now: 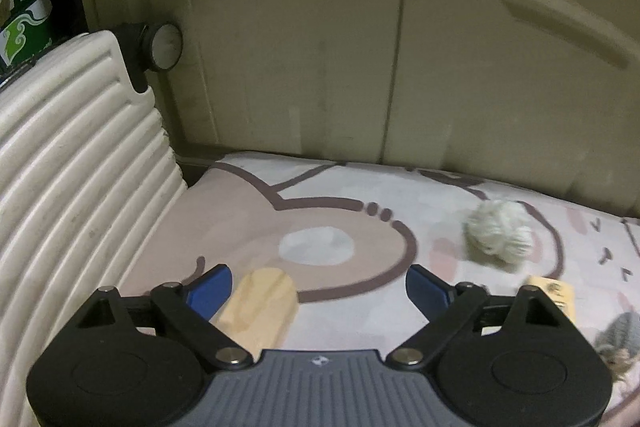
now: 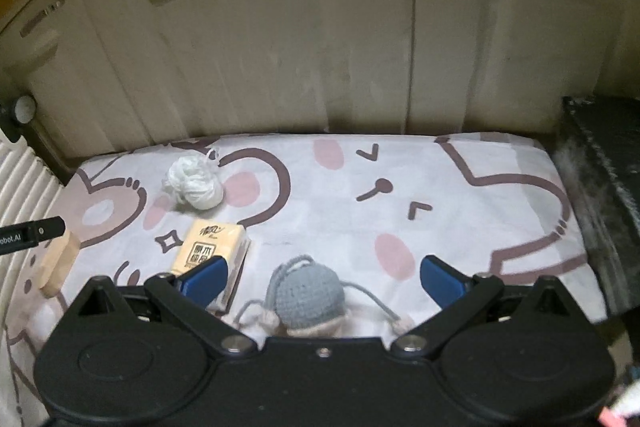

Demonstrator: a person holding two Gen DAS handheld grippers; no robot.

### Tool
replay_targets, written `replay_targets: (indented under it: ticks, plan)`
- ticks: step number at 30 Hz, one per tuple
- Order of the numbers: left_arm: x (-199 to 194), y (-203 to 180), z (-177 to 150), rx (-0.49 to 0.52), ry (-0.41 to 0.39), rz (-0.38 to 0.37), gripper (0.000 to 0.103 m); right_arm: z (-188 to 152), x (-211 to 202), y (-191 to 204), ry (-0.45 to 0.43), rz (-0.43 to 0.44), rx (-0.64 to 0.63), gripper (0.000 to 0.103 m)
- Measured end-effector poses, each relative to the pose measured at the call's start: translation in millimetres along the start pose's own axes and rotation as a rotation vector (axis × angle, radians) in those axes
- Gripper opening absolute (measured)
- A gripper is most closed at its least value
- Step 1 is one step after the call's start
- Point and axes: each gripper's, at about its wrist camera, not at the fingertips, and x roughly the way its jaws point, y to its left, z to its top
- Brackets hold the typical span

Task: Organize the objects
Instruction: 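Grasp the wooden paddle with the left tool while the right tool grasps the grey crochet mouse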

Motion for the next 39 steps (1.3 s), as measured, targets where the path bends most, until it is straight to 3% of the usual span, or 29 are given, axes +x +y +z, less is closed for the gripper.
replay_targets:
  ticks: [4, 15, 20, 28, 31, 34, 39]
  plan:
    - [18.1, 7.6, 0.3, 0.017, 0.008, 0.026, 0.093, 1.0, 17.4, 0.0, 0.033, 0.020, 0.019, 0.103]
    - [49.6, 37.7, -8.2, -0.050, 0.040, 0.028, 0.083, -5.5, 45.5, 0.8, 0.095, 0.025, 0.018, 0.102]
    - [55.2, 35.5, -15.7, -0.036, 0.070, 0.008, 0.078, -10.7, 54.1, -3.5, 0.146, 0.011, 0.037, 0.083]
    - [54.7, 33.0, -20.6, 0.038, 0.146, -0.033, 0.076, -16.2, 56.8, -6.0, 0.195, 0.030, 0.006, 0.075]
    - [51.2, 35.4, -21.4, 0.049, 0.167, -0.060, 0.065, -19.1, 55.4, -1.6, 0.201, 0.024, -0.027, 0.072]
    - [48.4, 35.4, -21.1, 0.061, 0.179, -0.044, 0.052, -19.7, 52.7, -0.8, 0.195, 0.031, -0.034, 0.057]
    - [43.0, 33.9, -19.8, 0.047, 0.209, -0.027, 0.047, -19.8, 46.6, -3.4, 0.185, 0.021, -0.038, 0.054]
